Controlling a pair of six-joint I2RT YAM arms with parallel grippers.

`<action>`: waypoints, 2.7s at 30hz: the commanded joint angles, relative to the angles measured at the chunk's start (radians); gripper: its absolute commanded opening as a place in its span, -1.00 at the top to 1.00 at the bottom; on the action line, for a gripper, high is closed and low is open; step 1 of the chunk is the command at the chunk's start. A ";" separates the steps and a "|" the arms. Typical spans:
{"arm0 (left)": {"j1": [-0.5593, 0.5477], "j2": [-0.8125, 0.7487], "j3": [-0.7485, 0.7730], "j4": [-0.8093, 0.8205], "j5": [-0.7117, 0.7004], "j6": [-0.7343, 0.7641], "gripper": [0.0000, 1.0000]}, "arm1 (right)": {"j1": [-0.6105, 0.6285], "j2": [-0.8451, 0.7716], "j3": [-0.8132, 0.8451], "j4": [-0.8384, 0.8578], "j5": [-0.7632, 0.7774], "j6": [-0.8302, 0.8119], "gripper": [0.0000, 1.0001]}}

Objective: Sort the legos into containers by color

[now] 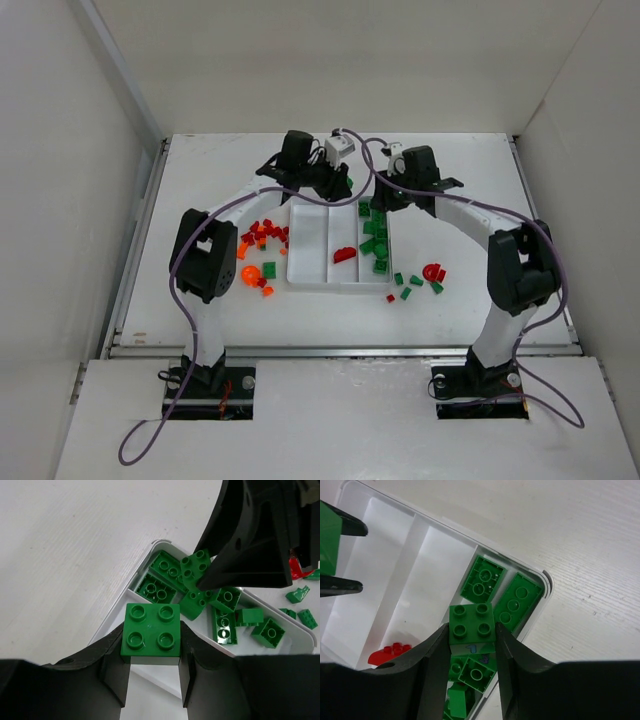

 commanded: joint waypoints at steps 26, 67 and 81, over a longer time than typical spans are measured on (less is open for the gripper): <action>-0.239 -0.011 -0.141 -0.069 0.128 0.579 0.62 | -0.098 -0.354 -0.085 -0.087 0.265 0.017 -0.54; 0.002 -0.835 -0.710 0.296 -0.809 -0.116 -1.00 | -0.107 -0.436 -0.381 -0.349 0.130 0.175 -0.22; 0.002 -1.001 -1.136 0.587 -0.687 -0.306 -1.00 | -0.029 -0.275 -0.413 -0.315 0.196 0.223 -0.23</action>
